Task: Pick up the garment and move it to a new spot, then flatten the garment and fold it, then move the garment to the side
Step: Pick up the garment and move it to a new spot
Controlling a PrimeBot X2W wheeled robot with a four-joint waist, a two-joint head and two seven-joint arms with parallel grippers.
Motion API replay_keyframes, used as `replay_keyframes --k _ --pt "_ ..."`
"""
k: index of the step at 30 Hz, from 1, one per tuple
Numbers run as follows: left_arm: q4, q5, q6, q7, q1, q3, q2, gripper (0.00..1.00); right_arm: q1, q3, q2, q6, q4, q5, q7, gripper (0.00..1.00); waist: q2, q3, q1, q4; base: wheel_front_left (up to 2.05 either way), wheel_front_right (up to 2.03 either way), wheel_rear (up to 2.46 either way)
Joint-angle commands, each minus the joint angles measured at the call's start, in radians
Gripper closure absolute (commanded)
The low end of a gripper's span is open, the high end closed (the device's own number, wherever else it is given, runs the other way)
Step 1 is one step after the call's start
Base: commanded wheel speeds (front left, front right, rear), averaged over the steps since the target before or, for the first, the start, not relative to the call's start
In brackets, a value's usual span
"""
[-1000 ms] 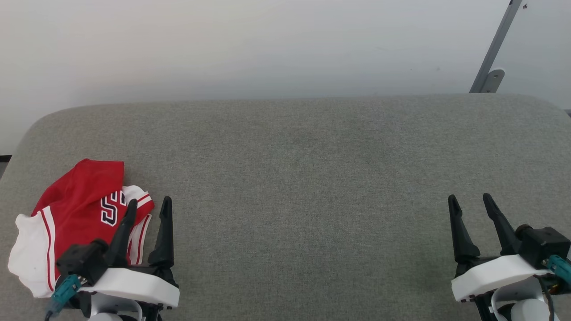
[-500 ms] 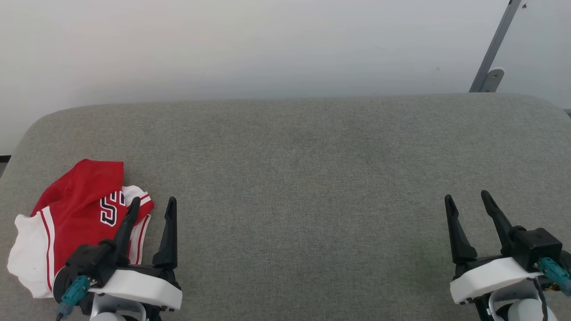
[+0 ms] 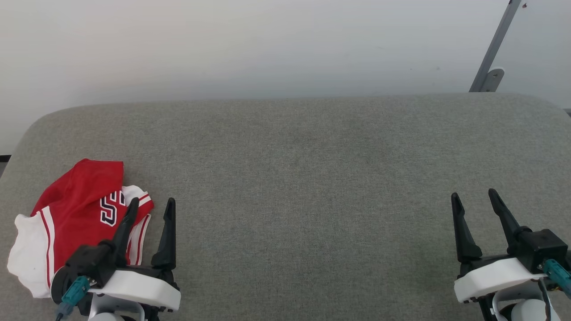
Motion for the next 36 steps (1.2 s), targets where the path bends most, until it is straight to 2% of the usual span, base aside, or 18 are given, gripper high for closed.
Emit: replay_keyframes --k 1,8,16,36 --pt "0.002 -0.004 -0.004 -0.006 -0.002 0.004 0.004 0.0 0.008 -0.004 0.005 0.005 -0.006 -0.007 -0.007 0.0 0.0 0.0 -0.0001 0.001 0.0 0.0 0.0" --pt "0.014 -0.014 -0.004 -0.006 -0.01 0.016 0.003 0.0 0.009 -0.013 0.013 0.005 -0.011 -0.015 -0.011 0.0 0.0 0.001 -0.0001 0.013 0.0 0.0 0.0" --pt "0.023 -0.02 -0.004 -0.006 -0.014 0.031 0.002 0.0 0.005 -0.003 0.013 0.005 -0.009 -0.011 -0.014 0.0 0.0 -0.005 -0.0001 0.064 0.0 0.0 0.0" --pt "0.017 0.036 -0.003 -0.006 0.032 0.149 -0.039 0.0 -0.039 0.159 0.0 0.005 0.028 0.029 0.002 0.0 0.0 -0.04 -0.0001 0.377 0.0 0.0 0.0"
